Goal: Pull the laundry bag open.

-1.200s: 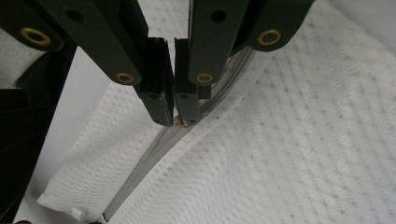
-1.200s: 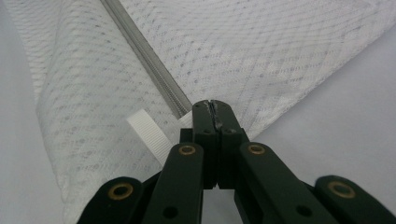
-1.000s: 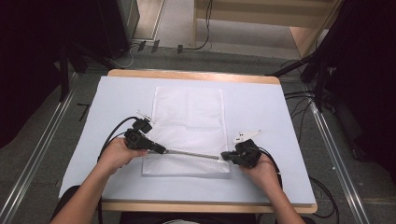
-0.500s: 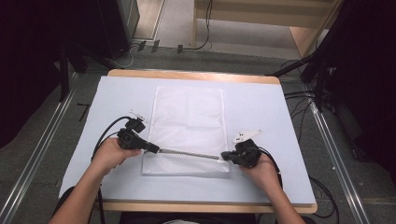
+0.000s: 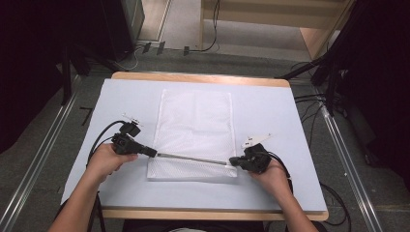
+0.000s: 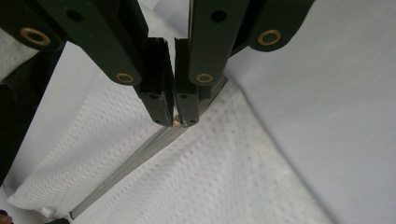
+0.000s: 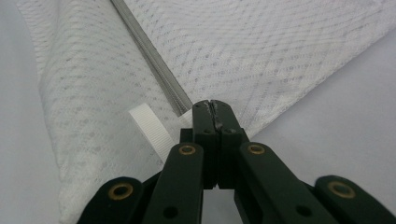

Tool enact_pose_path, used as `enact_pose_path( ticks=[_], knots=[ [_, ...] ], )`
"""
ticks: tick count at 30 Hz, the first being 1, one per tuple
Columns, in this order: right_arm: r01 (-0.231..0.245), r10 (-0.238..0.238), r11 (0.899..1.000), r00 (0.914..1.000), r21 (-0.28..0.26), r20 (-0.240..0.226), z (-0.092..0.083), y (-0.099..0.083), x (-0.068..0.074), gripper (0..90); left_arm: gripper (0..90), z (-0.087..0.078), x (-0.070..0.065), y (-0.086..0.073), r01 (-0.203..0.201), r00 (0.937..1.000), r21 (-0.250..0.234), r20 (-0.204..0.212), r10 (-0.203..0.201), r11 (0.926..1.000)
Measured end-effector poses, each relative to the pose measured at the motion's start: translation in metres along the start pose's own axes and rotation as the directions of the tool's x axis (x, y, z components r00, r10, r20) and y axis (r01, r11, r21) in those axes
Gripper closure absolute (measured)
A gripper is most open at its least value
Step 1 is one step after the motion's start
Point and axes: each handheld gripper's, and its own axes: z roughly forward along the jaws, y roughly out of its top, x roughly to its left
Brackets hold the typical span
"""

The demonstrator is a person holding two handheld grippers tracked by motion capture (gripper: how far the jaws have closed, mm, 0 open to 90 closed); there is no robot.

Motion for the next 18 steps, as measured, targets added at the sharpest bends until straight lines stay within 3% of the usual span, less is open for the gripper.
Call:
enact_pose_path(
  ticks=[10,18],
  knots=[
    [-0.007,0.007,1.0,0.9998,0.01,-0.019,0.001,0.002,-0.003,90.0,87.9,-0.013,0.014,-0.021,0.046,0.9988,-0.025,-0.015,-0.046,0.9986],
    [-0.026,0.026,1.0,0.9992,0.011,-0.031,0.001,0.002,-0.005,90.0,87.3,-0.013,0.014,-0.022,0.028,0.9996,-0.048,-0.002,-0.028,0.9985]
  ],
)
